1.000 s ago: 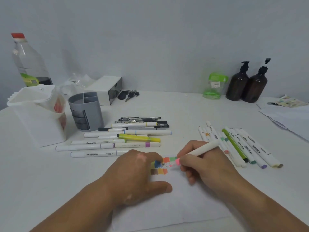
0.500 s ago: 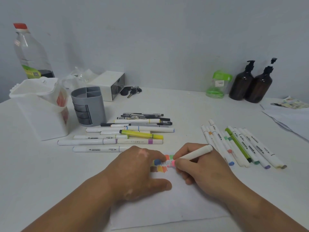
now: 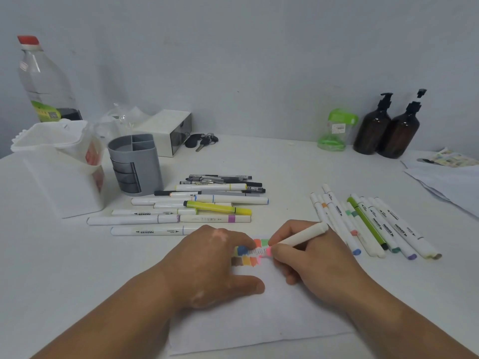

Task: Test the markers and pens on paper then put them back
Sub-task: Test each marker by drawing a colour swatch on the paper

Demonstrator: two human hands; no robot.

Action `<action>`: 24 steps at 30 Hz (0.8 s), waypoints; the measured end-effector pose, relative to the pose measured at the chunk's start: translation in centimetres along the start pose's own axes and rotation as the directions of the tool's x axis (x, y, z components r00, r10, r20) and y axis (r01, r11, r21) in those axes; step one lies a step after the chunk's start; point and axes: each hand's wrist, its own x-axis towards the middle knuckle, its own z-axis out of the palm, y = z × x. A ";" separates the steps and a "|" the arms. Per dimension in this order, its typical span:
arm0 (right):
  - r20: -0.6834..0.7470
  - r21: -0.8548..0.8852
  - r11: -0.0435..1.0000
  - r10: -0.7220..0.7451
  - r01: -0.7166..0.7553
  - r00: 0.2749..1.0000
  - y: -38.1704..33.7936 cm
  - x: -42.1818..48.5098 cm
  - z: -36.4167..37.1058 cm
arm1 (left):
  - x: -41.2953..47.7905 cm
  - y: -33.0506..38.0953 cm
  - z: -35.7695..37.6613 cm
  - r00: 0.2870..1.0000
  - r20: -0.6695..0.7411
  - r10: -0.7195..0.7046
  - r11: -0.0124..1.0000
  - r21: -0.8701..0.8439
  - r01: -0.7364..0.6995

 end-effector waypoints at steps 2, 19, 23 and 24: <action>0.020 -0.002 1.000 0.008 -0.008 1.000 0.0 0.1 -0.1 | 0.0 0.0 0.0 1.000 0.001 0.001 1.000 -0.004 -0.001; 0.000 -0.008 1.000 -0.005 0.005 1.000 0.3 0.2 0.0 | -0.1 0.1 -0.2 1.000 0.012 -0.004 1.000 -0.015 0.005; -0.001 0.001 1.000 -0.001 0.001 1.000 0.4 0.2 -0.1 | -0.1 0.2 -0.3 1.000 0.015 -0.007 1.000 0.001 0.007; 0.008 0.004 1.000 0.001 -0.001 1.000 0.3 0.2 -0.1 | -0.1 0.2 -0.3 1.000 0.016 -0.006 1.000 0.002 0.006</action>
